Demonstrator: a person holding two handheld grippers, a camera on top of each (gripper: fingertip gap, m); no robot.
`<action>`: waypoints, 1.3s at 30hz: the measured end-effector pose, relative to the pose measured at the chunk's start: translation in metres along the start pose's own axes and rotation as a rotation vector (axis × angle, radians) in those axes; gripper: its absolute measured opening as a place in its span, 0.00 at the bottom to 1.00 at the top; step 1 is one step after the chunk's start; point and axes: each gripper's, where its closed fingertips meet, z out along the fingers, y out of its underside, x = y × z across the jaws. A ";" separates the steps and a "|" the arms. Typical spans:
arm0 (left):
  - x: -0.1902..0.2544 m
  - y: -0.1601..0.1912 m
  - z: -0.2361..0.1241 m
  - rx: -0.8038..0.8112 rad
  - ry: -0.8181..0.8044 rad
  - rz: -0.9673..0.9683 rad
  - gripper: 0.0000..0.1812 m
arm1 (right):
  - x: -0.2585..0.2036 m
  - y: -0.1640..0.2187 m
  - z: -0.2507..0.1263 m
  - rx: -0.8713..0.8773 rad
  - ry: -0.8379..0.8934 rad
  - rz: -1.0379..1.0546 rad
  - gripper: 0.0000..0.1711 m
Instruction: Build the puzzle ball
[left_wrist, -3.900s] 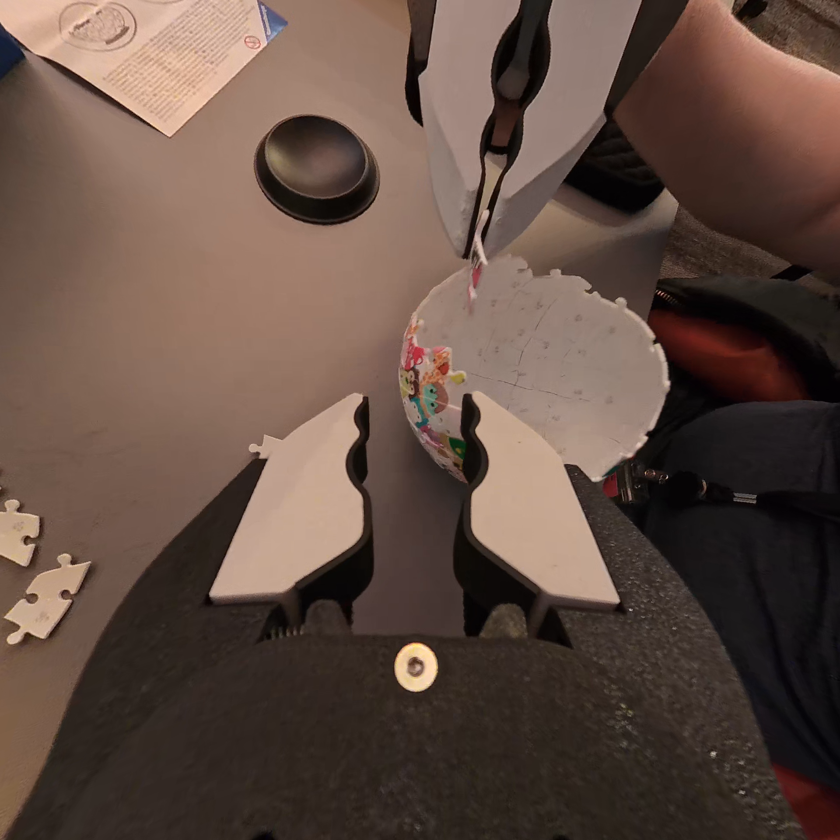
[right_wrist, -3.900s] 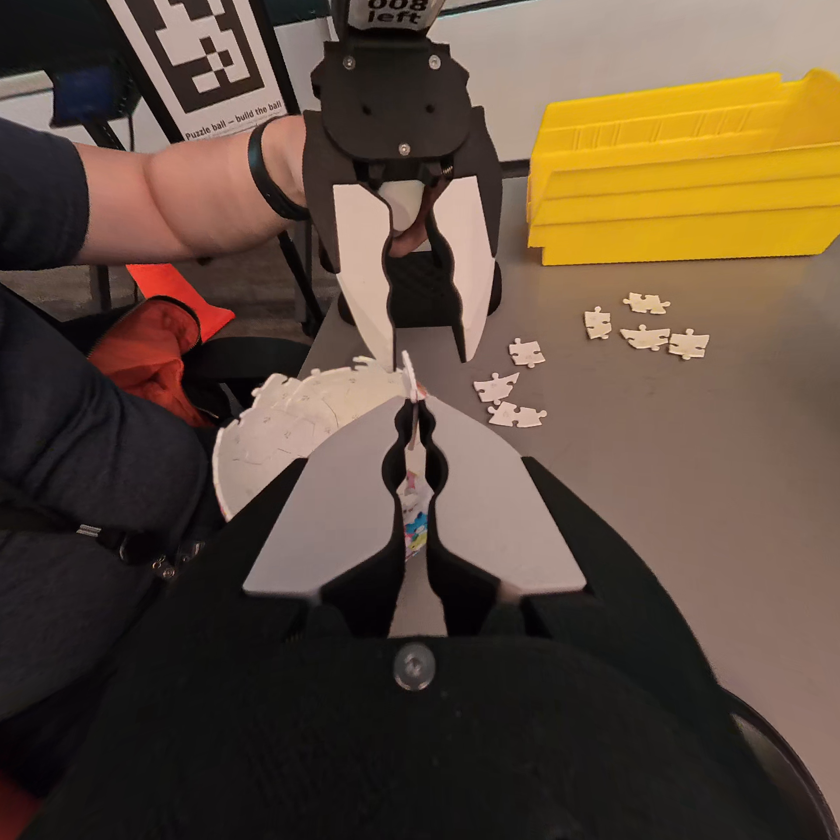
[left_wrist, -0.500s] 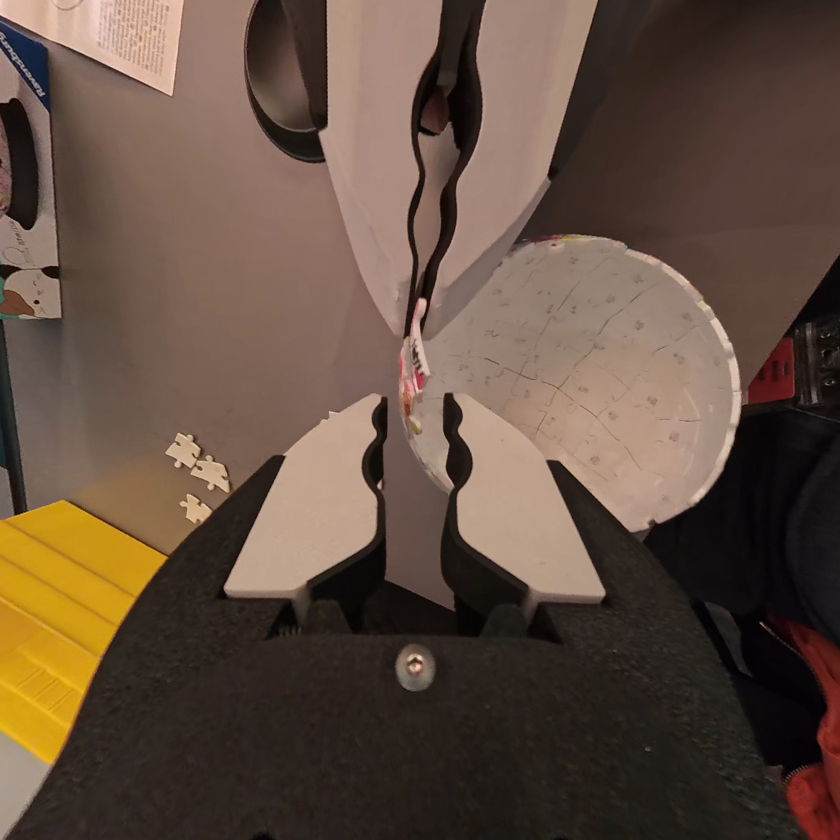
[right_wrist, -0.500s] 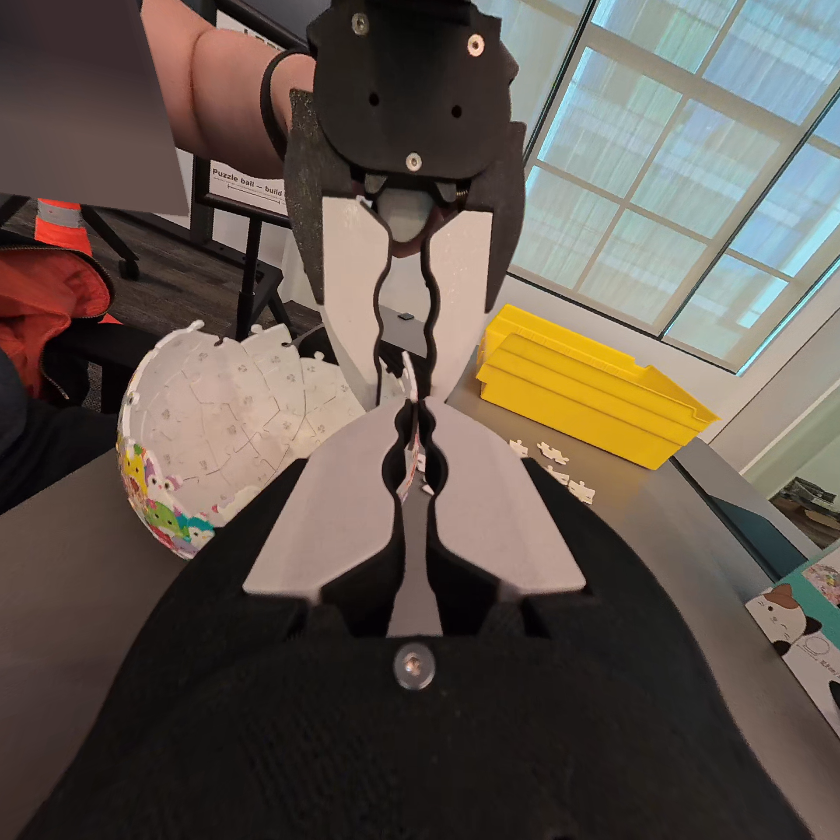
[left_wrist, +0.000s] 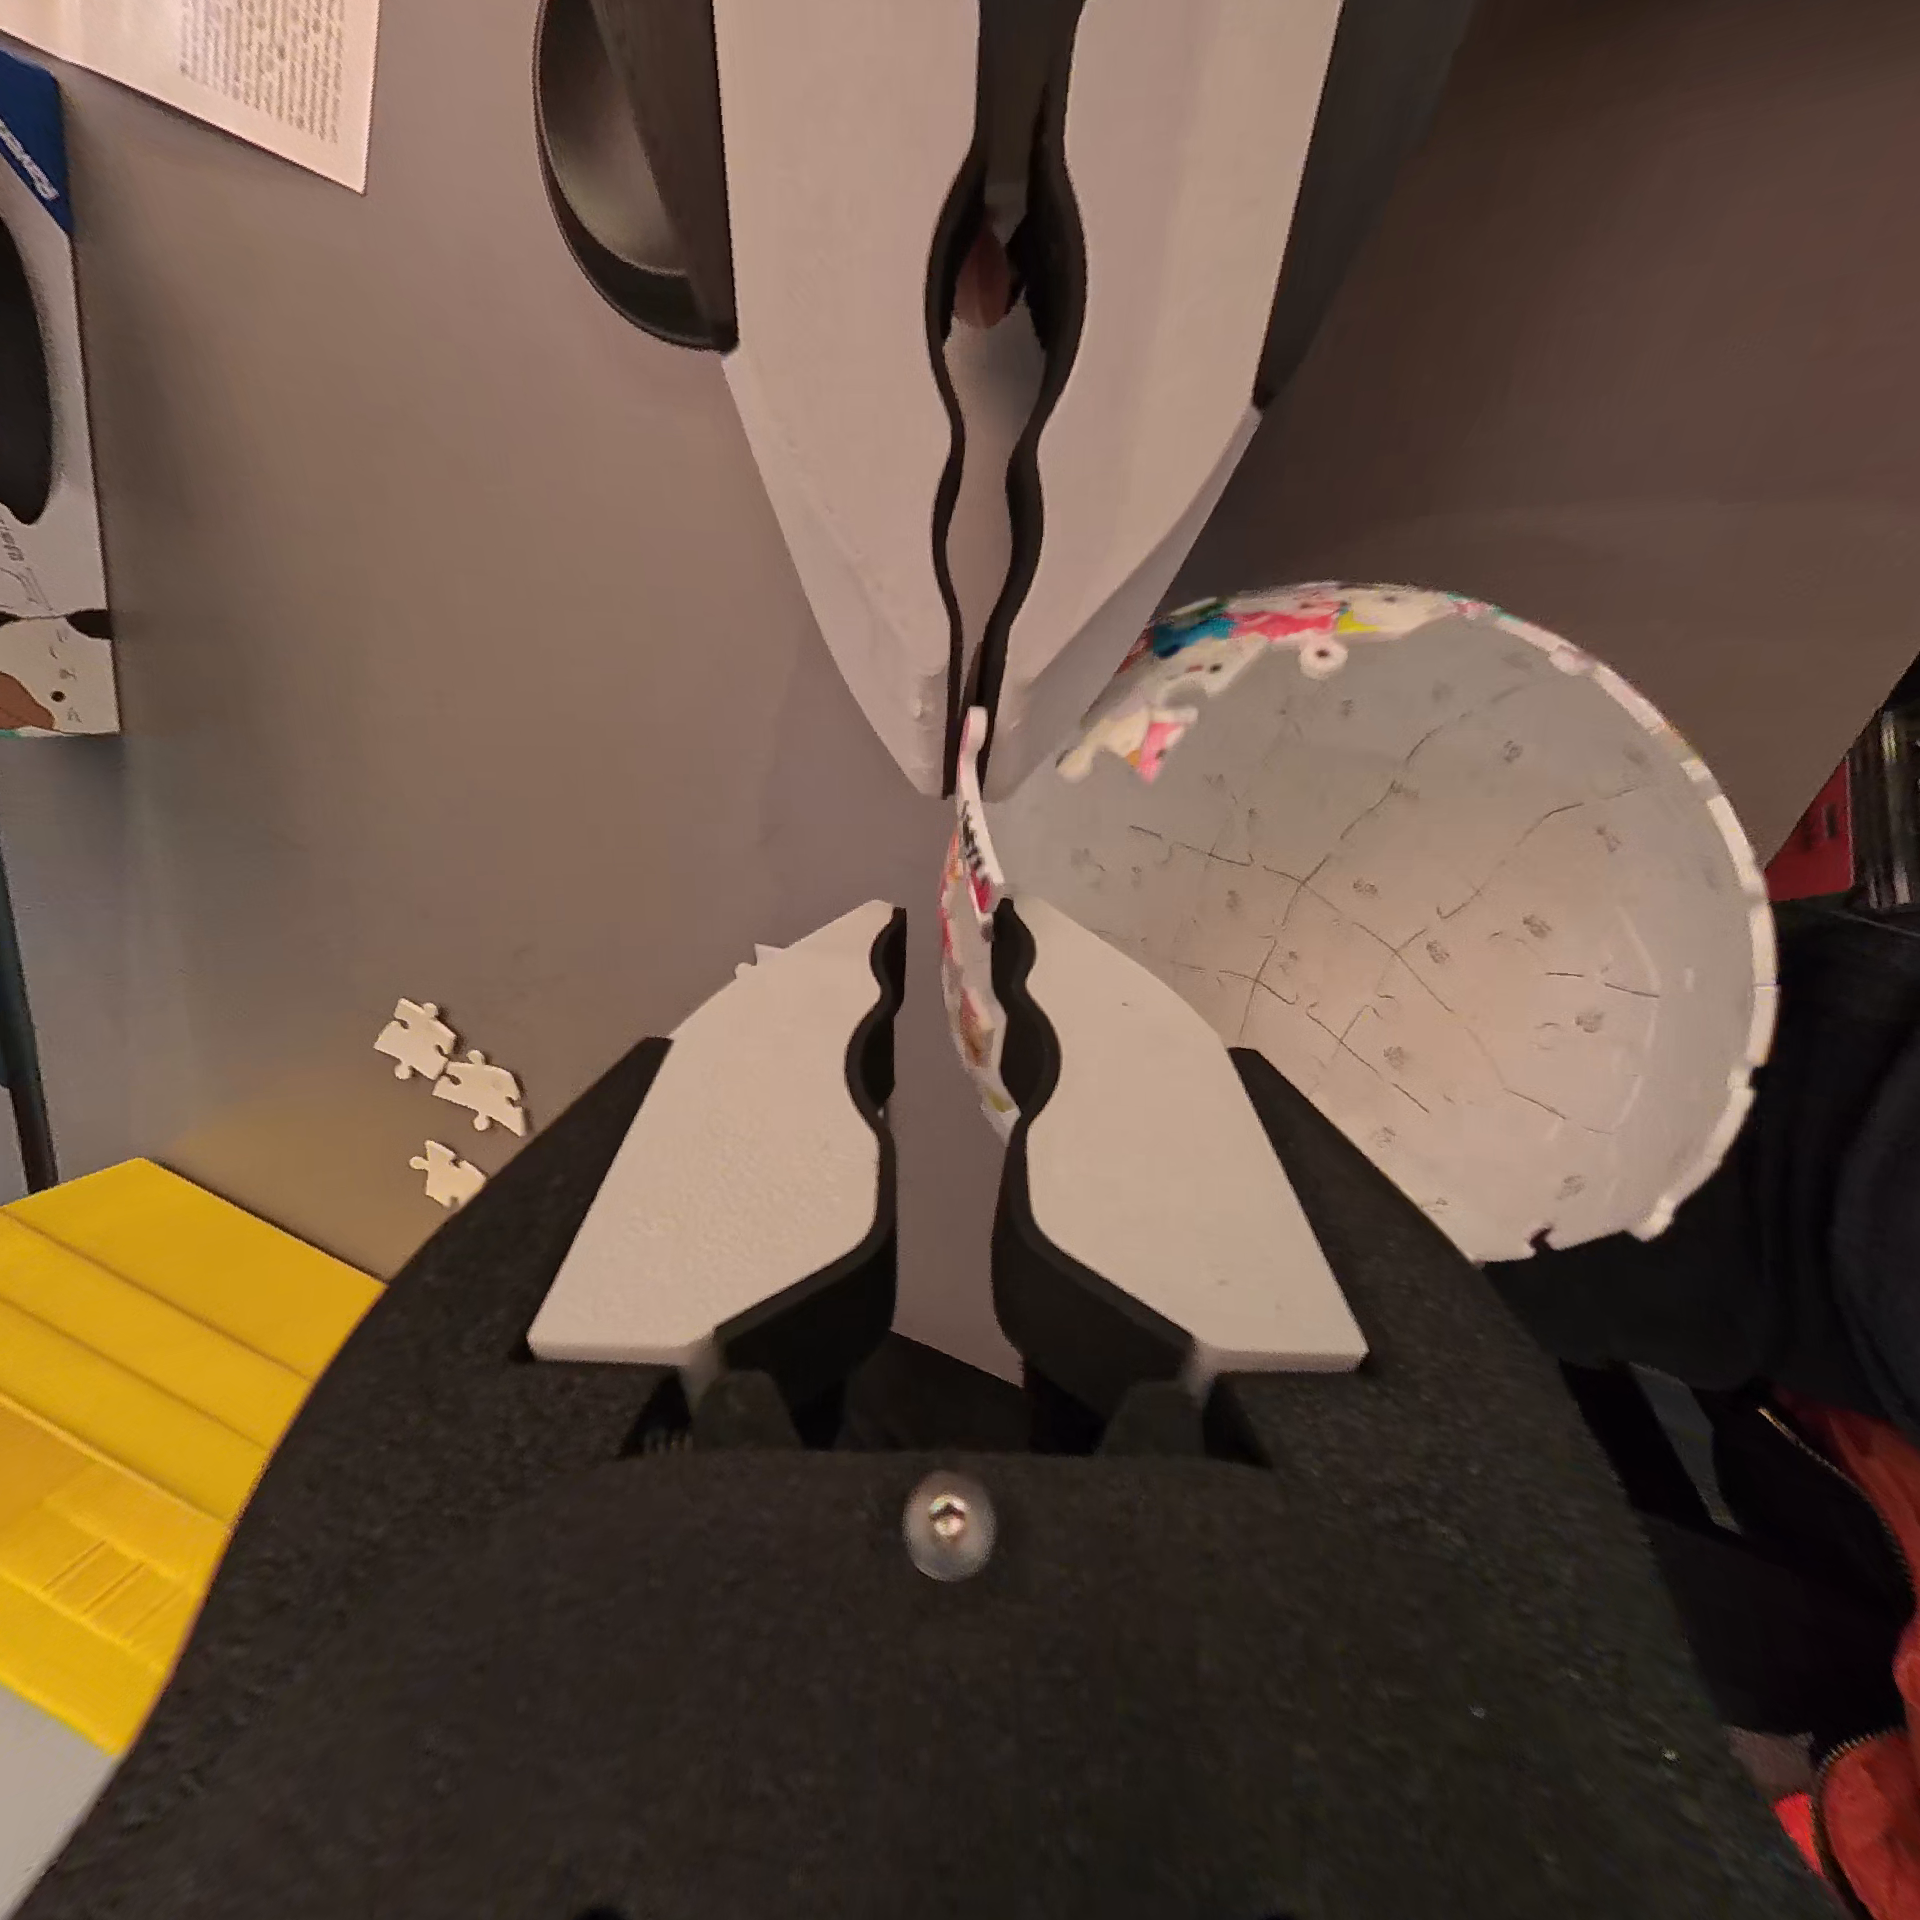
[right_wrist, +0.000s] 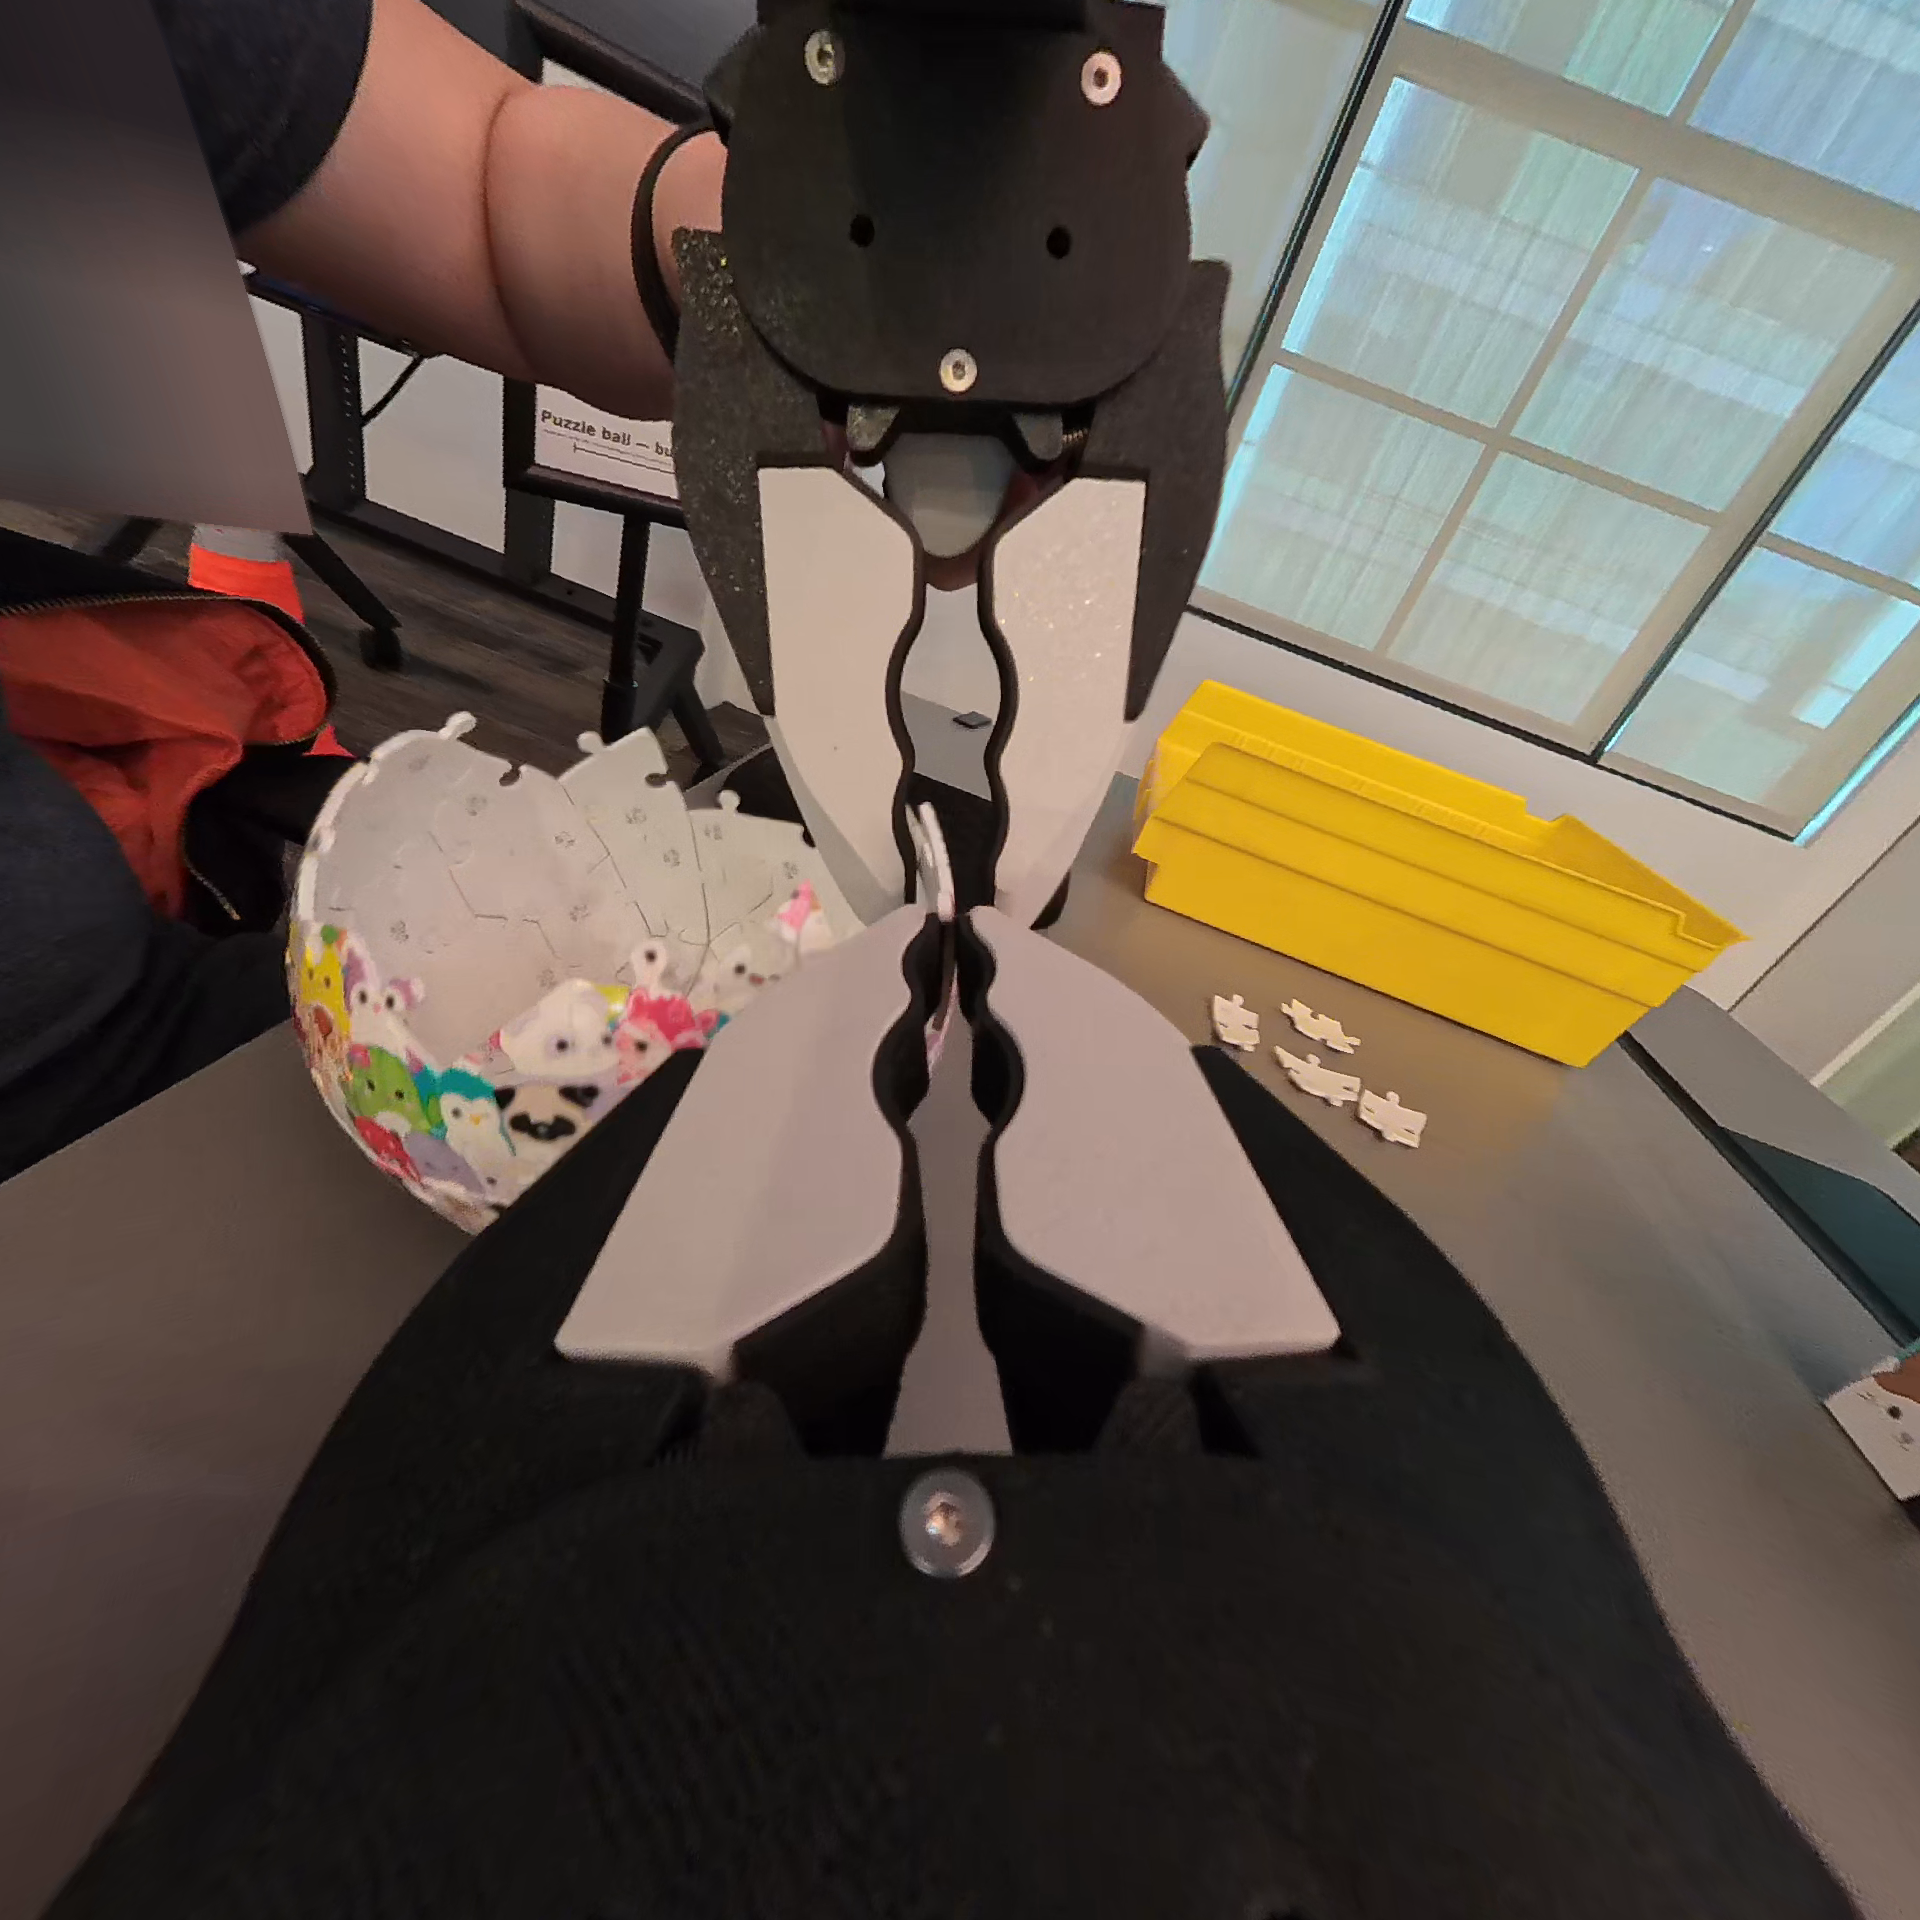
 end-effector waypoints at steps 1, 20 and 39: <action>0.001 0.002 0.001 -0.004 0.006 -0.002 0.09 | 0.000 0.001 0.001 -0.005 -0.005 0.002 0.02; -0.009 0.032 -0.008 -0.041 -0.025 0.004 0.14 | -0.001 -0.005 0.008 0.002 -0.030 -0.011 0.01; -0.018 0.052 0.002 0.053 0.038 -0.057 0.12 | 0.017 0.003 0.043 -0.004 -0.219 0.116 0.01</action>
